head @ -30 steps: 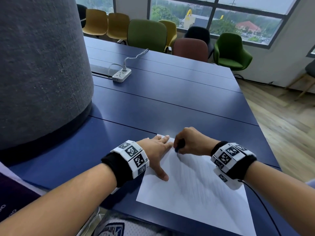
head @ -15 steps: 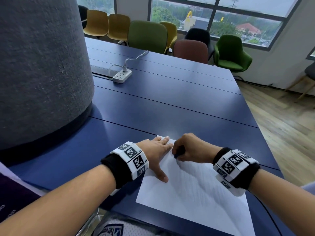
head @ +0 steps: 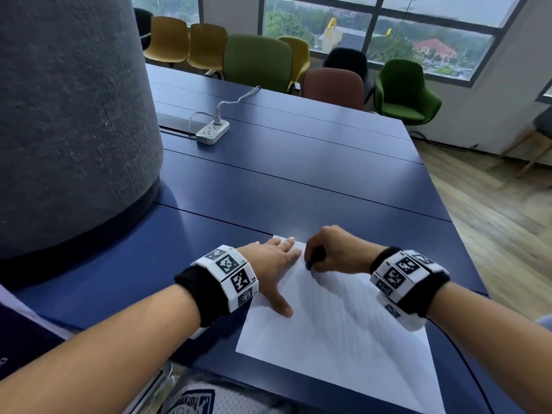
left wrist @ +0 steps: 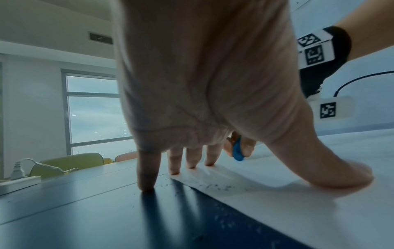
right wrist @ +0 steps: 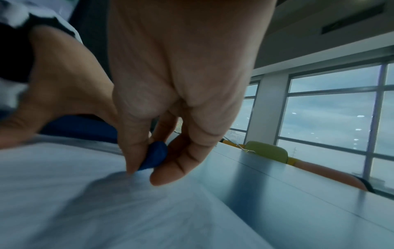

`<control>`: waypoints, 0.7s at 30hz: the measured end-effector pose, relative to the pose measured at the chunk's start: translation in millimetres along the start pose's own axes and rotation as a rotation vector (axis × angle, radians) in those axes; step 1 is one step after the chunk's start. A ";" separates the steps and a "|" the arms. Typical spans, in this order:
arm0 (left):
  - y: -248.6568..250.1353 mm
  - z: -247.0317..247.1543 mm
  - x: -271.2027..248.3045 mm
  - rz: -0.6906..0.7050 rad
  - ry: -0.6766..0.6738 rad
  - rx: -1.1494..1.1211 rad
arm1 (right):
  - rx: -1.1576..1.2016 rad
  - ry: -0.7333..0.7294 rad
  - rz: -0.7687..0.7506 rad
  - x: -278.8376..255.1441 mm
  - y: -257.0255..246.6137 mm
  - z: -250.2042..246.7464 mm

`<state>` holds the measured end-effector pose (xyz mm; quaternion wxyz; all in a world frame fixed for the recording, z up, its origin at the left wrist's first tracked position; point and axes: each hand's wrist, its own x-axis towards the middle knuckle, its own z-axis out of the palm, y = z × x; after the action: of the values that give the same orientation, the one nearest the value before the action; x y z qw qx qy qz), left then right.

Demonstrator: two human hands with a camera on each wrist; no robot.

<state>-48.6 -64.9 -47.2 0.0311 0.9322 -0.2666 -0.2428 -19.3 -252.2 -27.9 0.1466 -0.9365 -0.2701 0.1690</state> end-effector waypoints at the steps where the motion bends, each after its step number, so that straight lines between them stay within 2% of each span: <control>1: -0.2 0.4 0.0 -0.002 0.002 0.002 | -0.006 0.052 0.013 4.7 3.1 -0.7; 4: 1.0 -0.1 -0.6 0.000 0.007 0.006 | -0.020 0.127 0.034 7.1 5.6 1.1; 8: -1.1 0.9 0.8 0.002 0.007 -0.011 | -0.016 -0.067 -0.012 -6.3 -7.6 3.9; 9: -1.4 0.8 0.8 -0.001 0.005 -0.010 | -0.027 -0.078 -0.008 -5.8 -8.5 2.4; 12: -0.1 0.8 -0.2 -0.009 0.002 -0.003 | -0.089 0.057 0.027 0.8 -2.1 0.4; 14: 0.6 0.4 -0.9 -0.010 0.006 0.000 | -0.087 0.089 0.032 -1.9 -2.2 2.5; 18: 0.0 0.1 -0.3 -0.012 -0.004 -0.002 | -0.016 -0.098 -0.015 -13.9 -11.9 5.6; 21: 0.2 0.4 -0.5 -0.013 -0.003 0.004 | -0.034 0.013 0.022 -7.0 -5.5 2.4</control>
<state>-49.3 -64.7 -47.4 0.0273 0.9336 -0.2612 -0.2439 -28.3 -251.2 -26.4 0.1303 -0.9429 -0.2616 0.1598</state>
